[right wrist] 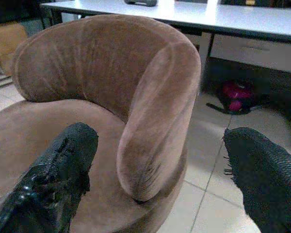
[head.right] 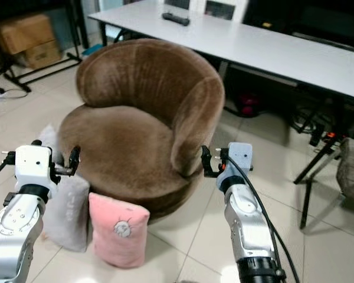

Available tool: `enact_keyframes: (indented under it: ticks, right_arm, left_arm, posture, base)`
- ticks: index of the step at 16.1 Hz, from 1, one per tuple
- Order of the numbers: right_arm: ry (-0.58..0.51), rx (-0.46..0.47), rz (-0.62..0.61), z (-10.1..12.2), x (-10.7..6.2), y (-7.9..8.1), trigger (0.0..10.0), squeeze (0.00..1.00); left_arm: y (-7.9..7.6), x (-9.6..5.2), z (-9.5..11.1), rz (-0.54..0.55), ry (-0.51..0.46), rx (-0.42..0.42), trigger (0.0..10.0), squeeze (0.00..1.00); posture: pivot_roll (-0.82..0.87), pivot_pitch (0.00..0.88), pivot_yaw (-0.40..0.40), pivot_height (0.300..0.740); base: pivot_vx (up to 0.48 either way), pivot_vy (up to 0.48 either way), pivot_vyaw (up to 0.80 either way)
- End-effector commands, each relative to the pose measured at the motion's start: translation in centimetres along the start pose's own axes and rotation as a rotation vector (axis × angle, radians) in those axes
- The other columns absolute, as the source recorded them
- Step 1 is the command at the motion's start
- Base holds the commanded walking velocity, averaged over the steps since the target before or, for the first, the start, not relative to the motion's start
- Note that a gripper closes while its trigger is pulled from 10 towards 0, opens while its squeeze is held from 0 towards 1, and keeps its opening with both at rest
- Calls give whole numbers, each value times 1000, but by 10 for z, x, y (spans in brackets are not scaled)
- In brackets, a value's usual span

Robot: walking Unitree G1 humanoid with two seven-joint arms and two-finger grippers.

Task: Move the pillow to the sofa from floor

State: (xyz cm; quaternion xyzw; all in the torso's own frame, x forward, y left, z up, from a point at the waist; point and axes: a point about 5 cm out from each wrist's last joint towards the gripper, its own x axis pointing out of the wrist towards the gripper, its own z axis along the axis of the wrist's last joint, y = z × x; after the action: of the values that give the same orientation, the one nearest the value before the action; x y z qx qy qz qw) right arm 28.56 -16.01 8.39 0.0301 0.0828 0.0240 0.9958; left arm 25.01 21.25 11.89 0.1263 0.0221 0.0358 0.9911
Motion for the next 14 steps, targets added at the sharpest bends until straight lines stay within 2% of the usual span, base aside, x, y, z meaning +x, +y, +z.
enact_keyframes:
  ticks: [1,6,8,10,14]
  right_arm:
    - [7,-29,8,-1,2,1,10000,0]
    - [6,-36,26,-1,2,5,10000,0]
    - [25,5,8,-3,1,2,10000,0]
    - [30,-22,12,-4,1,2,10000,0]
    - [25,8,28,-3,3,4,10000,0]
  left_arm:
    - [-1,1,3,-7,-17,-4,10000,0]
    - [-3,1,4,-11,-22,-11,10000,0]
    - [-4,1,4,-17,-21,-13,10000,0]
    - [-5,1,4,-18,-21,-14,10000,0]
    - [-6,1,4,-17,-22,-15,10000,0]
  posture:
    - [67,0,-68,740]
    - [69,0,-69,740]
    - [69,0,-69,740]
    - [69,0,-69,740]
    - [67,0,-74,740]
  base:
    - [326,0,0]
    - [335,0,800]
    - [337,0,0]
    - [337,0,0]
    - [331,0,0]
